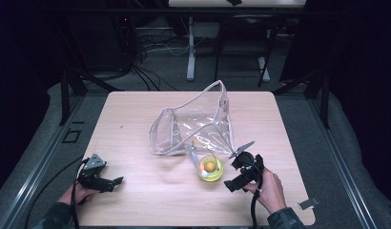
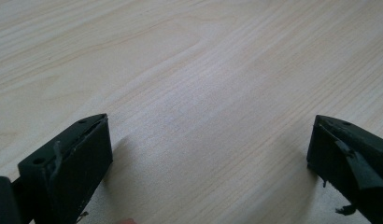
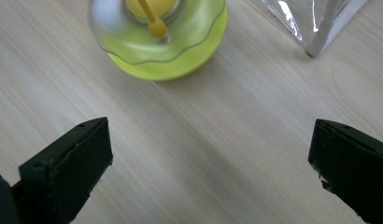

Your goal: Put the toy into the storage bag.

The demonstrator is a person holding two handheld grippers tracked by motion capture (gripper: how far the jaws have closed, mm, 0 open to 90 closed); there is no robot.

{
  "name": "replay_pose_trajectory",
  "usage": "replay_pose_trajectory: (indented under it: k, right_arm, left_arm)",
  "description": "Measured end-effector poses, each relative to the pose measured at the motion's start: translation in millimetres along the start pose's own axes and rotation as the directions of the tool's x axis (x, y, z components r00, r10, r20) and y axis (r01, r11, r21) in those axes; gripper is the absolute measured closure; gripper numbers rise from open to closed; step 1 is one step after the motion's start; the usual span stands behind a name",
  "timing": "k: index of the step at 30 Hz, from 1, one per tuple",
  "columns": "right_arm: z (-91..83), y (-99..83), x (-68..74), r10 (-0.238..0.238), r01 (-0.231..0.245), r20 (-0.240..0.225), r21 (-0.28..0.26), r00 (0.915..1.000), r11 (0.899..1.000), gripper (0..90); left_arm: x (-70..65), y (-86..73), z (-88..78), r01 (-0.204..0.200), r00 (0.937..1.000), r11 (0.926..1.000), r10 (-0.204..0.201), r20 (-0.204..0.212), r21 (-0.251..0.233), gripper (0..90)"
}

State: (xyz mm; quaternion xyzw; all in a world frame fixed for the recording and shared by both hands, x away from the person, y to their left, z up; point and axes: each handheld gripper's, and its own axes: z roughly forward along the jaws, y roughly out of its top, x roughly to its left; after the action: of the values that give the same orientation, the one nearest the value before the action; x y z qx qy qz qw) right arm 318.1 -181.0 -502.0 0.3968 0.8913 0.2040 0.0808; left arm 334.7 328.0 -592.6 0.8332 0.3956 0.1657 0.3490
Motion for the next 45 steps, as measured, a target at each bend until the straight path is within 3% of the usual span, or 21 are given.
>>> replay_pose_trajectory:
  k: [5, 6, 8, 9, 10, 11, 14, 15, 19, 20, 29, 32, 36, 37, 39, 45]
  right_arm:
    - [-3.4, 11.3, 2.0, -0.031, 0.031, -0.011, -0.01, 0.9995, 0.999, 0.0]
    - [1.6, 14.0, 2.7, -0.024, 0.013, -0.089, -0.127, 0.9957, 0.992, 0.0]
    - [3.9, 18.4, 4.6, -0.026, 0.004, -0.109, -0.2, 0.9937, 0.98, 0.0]
    - [3.9, 18.4, 4.6, -0.026, 0.004, -0.109, -0.2, 0.9937, 0.98, 0.0]
    - [5.0, 20.2, 5.2, -0.03, 0.002, -0.117, -0.23, 0.9926, 0.973, 0.0]
    - [4.7, 23.4, 8.2, -0.018, -0.001, -0.076, -0.246, 0.997, 0.969, 0.0]
    - [6.1, 29.9, 11.0, -0.011, -0.011, -0.07, -0.305, 0.9975, 0.952, 0.0]
    - [-0.9, 34.8, 11.4, -0.028, 0.013, -0.054, -0.254, 0.9982, 0.967, 0.0]
    - [-9.7, 41.6, 12.3, -0.047, 0.037, -0.046, -0.21, 0.9978, 0.977, 0.0]
    - [-20.2, 47.2, 12.2, -0.072, 0.067, -0.033, -0.13, 0.9969, 0.989, 0.0]
    - [-29.2, 58.6, 16.8, -0.085, 0.08, -0.031, -0.149, 0.9959, 0.986, 0.0]
    - [-34.8, 62.4, 19.7, -0.089, 0.084, -0.023, -0.169, 0.9958, 0.982, 4.6]
    - [-43.7, 66.8, 24.3, -0.115, 0.111, -0.008, -0.192, 0.9933, 0.975, 18.2]
    - [-46.9, 69.0, 26.7, -0.131, 0.129, 0.0, -0.193, 0.9913, 0.973, 28.6]
    - [-48.2, 70.1, 27.8, -0.136, 0.132, -0.007, -0.189, 0.9907, 0.973, 29.3]
    - [-51.0, 75.5, 32.5, -0.163, 0.16, -0.005, -0.158, 0.9867, 0.974, 52.6]
  left_arm:
    - [0.0, 0.0, 0.0, 0.0, 1.0, 1.0, 0.0, 0.0, 0.0, 0.0]
    - [-0.1, 0.0, 0.1, 0.001, 1.0, 1.0, -0.001, -0.001, -0.001, 0.0]
    - [0.1, 0.0, 0.0, -0.002, 1.0, 1.0, 0.002, 0.0, 0.0, 0.0]
    - [0.1, 0.0, 0.0, -0.002, 1.0, 1.0, 0.002, 0.0, 0.0, 0.0]
    - [0.1, 0.0, 0.0, -0.002, 1.0, 1.0, 0.002, -0.001, -0.001, 0.0]
    - [-0.1, 0.0, 0.0, 0.0, 1.0, 1.0, 0.0, -0.001, -0.001, 0.0]
    - [-0.2, -0.1, -0.1, 0.002, 1.0, 1.0, -0.002, -0.001, 0.0, 0.0]
    - [-0.2, -0.1, 0.0, 0.002, 1.0, 1.0, -0.002, -0.001, -0.001, 0.0]
    - [-0.1, -0.1, 0.0, 0.002, 1.0, 1.0, -0.002, -0.001, 0.0, 0.0]
    - [-0.1, -0.1, 0.0, 0.002, 1.0, 1.0, -0.002, -0.001, 0.0, 0.0]
    - [-0.2, -0.1, 0.0, 0.002, 1.0, 1.0, -0.002, -0.001, 0.0, 0.0]
    - [-0.2, -0.1, 0.0, 0.002, 1.0, 1.0, -0.002, -0.001, -0.001, 0.0]
    - [-0.1, -0.1, 0.0, 0.002, 1.0, 1.0, -0.002, -0.001, -0.001, 0.0]
    - [-0.2, -0.1, 0.0, 0.002, 1.0, 1.0, -0.002, -0.001, -0.001, 0.0]
    - [-0.2, -0.1, 0.0, 0.002, 1.0, 1.0, -0.002, -0.001, 0.0, 0.0]
    - [-0.2, -0.1, 0.0, 0.002, 1.0, 1.0, -0.002, -0.001, 0.0, 0.0]
